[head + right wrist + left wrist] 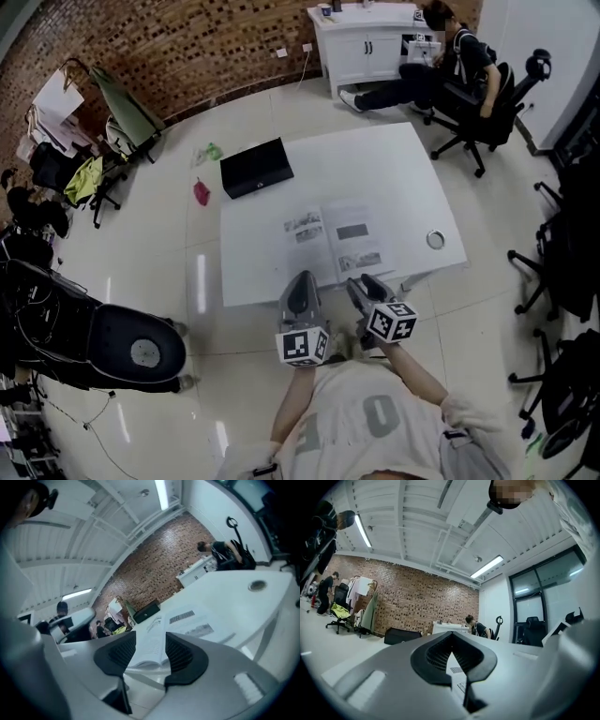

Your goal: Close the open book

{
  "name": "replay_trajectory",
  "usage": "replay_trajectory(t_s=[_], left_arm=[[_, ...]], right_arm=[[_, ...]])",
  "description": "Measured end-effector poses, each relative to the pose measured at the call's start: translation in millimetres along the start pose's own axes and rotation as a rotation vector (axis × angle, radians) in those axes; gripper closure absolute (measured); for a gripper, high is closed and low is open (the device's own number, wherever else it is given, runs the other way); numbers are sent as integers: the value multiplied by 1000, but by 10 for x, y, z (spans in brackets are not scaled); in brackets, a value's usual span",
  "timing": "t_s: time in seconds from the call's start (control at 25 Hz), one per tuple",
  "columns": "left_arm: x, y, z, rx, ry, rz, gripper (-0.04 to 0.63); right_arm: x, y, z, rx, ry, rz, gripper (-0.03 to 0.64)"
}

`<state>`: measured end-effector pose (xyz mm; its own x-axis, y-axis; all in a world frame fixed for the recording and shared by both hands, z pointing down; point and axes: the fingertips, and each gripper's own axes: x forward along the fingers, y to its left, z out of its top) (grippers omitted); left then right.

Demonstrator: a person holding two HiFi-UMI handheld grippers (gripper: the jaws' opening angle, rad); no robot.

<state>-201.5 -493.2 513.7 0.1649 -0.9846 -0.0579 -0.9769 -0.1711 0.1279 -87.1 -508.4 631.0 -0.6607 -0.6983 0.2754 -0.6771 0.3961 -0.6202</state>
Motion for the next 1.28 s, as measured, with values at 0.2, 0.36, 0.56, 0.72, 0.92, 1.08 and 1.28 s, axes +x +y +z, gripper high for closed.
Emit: replay_trajectory(t_s=[0.2, 0.36, 0.56, 0.72, 0.92, 1.08, 1.28], left_arm=[[2, 78, -45, -3, 26, 1, 581], [-5, 167, -98, -11, 46, 17, 583], [-22, 209, -81, -1, 48, 22, 583], [-26, 241, -74, 6, 51, 27, 582], [-48, 268, -34, 13, 46, 37, 581], [-74, 316, -51, 14, 42, 44, 582], [-122, 452, -43, 6, 44, 76, 581]], right_arm=[[68, -361, -246, 316, -6, -53, 430], [150, -459, -340, 534, -19, -62, 432], [209, -621, -459, 778, -54, -83, 431], [253, -684, -471, 856, -78, -90, 443], [306, -671, -445, 866, -90, -83, 449], [348, -739, -496, 844, -98, -124, 516], [338, -767, -509, 790, -109, -162, 578]])
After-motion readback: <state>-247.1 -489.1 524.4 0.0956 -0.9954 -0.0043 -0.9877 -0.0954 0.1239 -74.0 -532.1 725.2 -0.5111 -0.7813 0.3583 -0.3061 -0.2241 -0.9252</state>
